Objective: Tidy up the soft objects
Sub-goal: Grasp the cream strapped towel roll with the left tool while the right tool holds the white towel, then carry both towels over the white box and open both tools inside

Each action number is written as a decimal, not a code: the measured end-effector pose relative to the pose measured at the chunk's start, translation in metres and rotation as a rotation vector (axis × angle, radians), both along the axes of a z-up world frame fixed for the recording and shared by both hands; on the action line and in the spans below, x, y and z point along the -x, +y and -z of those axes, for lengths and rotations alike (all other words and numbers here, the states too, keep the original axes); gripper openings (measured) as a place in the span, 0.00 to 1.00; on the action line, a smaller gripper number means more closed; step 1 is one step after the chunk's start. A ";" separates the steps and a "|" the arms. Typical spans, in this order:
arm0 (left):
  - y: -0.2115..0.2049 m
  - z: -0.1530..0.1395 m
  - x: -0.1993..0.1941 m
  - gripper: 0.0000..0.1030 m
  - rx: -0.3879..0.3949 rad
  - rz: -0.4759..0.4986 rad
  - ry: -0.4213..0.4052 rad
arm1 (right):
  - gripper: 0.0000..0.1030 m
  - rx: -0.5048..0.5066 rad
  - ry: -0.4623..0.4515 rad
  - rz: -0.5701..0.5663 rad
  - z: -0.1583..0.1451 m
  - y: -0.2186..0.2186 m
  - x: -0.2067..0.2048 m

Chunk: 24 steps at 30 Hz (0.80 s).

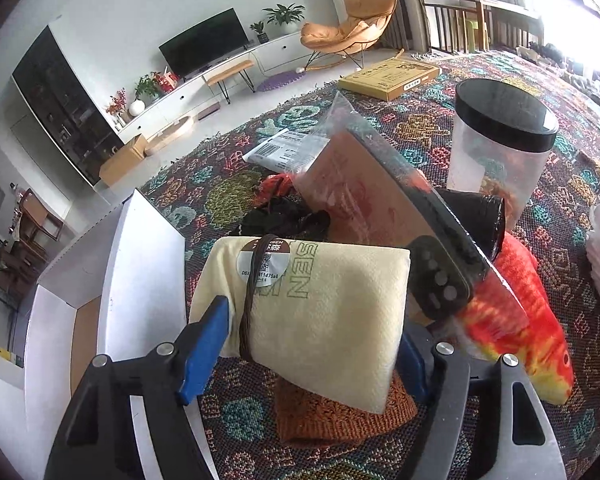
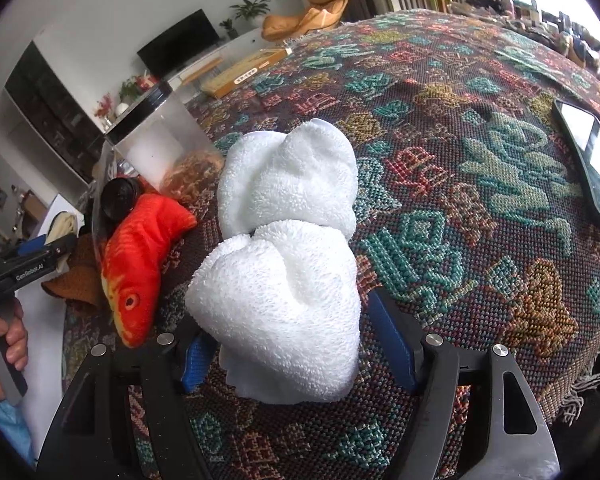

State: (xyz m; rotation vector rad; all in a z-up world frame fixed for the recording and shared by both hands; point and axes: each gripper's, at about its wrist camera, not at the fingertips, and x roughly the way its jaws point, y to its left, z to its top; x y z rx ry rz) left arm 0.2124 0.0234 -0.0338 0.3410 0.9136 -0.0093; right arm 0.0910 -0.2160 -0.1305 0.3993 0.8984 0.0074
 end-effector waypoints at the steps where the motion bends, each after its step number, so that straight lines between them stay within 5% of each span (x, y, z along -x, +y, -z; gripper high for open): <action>1: 0.001 0.001 -0.001 0.72 -0.002 -0.006 0.000 | 0.73 -0.001 0.010 -0.007 -0.002 -0.001 -0.001; 15: 0.004 0.007 -0.004 0.72 0.002 -0.010 0.003 | 0.73 0.171 0.041 -0.162 -0.028 0.021 -0.031; 16: 0.004 0.008 -0.005 0.72 0.006 -0.011 0.006 | 0.71 0.184 0.064 -0.193 -0.022 0.024 -0.037; 18: 0.005 0.008 -0.005 0.72 0.018 -0.012 0.009 | 0.46 0.226 0.108 -0.201 -0.010 0.023 -0.047; 24: 0.022 -0.018 -0.005 0.70 0.222 -0.025 -0.021 | 0.42 0.215 0.032 -0.178 -0.045 0.010 -0.075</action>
